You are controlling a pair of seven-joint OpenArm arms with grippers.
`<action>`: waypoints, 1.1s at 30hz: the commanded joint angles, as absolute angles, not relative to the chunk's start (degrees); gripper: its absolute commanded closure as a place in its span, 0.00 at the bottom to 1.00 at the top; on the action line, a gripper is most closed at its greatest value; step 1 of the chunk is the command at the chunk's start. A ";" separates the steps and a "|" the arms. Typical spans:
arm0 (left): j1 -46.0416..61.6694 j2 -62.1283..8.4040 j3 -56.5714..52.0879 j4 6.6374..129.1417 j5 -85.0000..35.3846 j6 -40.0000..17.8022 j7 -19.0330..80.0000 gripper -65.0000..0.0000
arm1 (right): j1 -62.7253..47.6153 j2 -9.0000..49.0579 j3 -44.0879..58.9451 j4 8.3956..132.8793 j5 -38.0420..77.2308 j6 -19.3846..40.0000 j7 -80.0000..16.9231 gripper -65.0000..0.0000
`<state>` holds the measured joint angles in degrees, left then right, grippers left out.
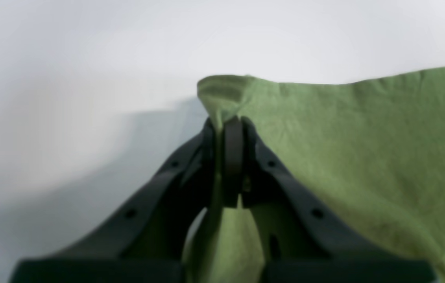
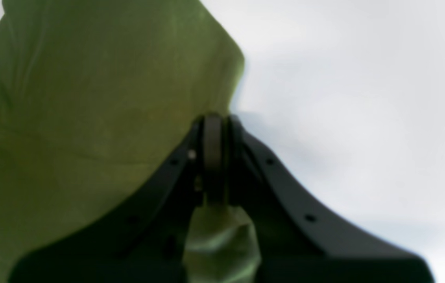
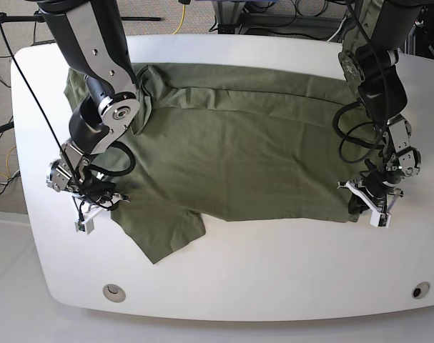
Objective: Fold the T-shirt properly
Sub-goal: 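Lift both edges and fold the hem half over toward the collar strip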
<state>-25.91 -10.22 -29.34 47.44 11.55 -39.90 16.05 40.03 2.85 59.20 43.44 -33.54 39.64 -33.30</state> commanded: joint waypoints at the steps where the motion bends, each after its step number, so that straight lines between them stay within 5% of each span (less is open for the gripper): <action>1: -28.18 -11.03 -29.32 48.48 10.59 -40.00 14.64 0.97 | 42.24 1.54 58.86 48.13 -32.75 40.00 -32.13 1.00; 33: -32.13 -15.87 -29.32 48.48 10.33 -40.00 18.07 0.97 | 33.19 -4.62 48.92 77.85 -32.48 40.00 -39.87 1.00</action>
